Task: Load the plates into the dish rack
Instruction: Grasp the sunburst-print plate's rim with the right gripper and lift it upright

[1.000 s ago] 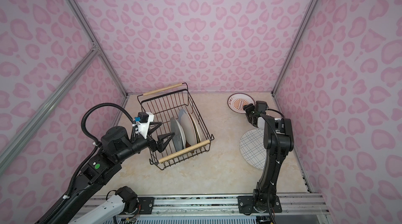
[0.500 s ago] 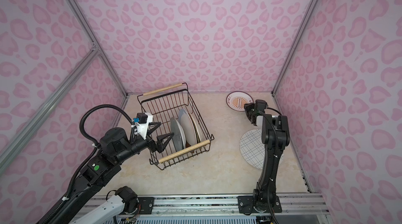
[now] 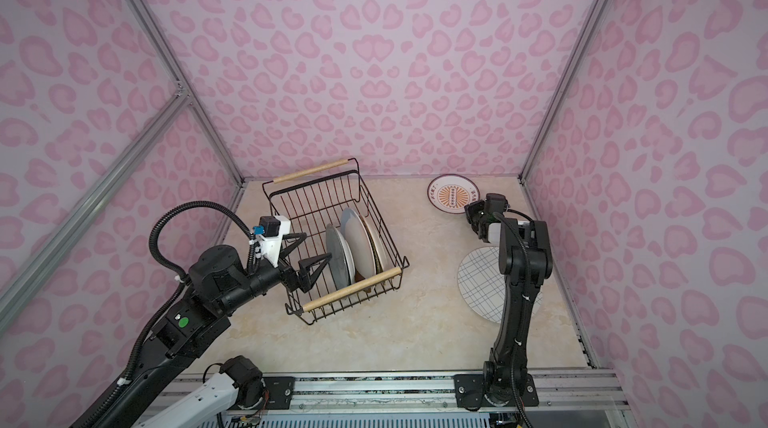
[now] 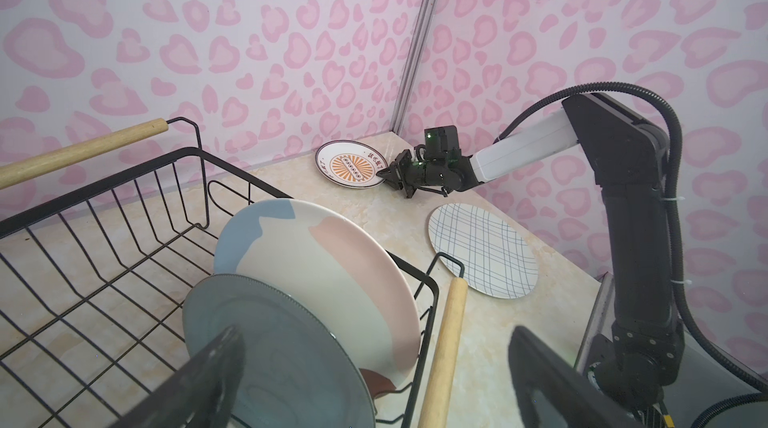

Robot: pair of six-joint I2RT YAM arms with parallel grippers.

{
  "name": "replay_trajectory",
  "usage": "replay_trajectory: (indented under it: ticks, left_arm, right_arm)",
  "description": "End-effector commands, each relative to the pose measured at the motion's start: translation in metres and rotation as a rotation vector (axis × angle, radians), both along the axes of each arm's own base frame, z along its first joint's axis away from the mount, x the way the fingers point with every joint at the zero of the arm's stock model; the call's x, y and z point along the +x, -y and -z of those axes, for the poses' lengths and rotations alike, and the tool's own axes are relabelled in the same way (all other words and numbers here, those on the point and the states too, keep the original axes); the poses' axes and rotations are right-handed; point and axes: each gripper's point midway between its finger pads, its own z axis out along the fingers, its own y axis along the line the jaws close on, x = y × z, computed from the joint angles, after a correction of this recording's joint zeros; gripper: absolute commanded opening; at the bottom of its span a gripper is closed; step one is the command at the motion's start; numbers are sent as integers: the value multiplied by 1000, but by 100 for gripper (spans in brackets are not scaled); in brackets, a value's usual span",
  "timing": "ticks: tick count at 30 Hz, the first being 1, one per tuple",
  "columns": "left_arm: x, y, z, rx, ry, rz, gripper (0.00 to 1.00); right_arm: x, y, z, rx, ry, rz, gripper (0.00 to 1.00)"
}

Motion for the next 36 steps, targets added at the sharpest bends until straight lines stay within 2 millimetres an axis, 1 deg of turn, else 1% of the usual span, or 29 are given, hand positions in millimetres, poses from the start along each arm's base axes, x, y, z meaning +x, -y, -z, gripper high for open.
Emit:
replay_trajectory:
  ticks: [1, 3, 6, 8, 16, 19, 27, 31, 36]
  left_arm:
    - [2, 1, -8, -22, 32, -3, 100]
    - [2, 0, -8, -21, 32, -5, 100]
    - [3, -1, -7, -19, 33, -13, 100]
    - [4, -1, -8, -20, 33, -15, 100]
    - [6, -3, -7, -21, 40, -35, 100]
    - [7, -4, -6, -19, 40, -42, 100]
    - [14, -10, -3, -15, 54, -96, 100]
    - [16, -11, -1, -15, 51, -103, 100]
    - [21, -11, 1, -24, 39, -124, 97]
  right_arm:
    - [-12, -2, 17, -8, -60, -10, 4]
    - [-14, -3, 14, -2, -47, -9, 0]
    - [-16, -4, 3, 1, -15, -12, 0]
    - [-16, -6, -10, 18, 22, -8, 0]
    - [-29, -16, -59, 65, 130, -17, 0]
    - [-39, -17, -78, 66, 161, -11, 0]
    - [-65, -29, -127, 76, 216, -53, 0]
    - [-81, -35, -143, 69, 220, -79, 0]
    - [-108, -40, -165, 33, 217, -104, 0]
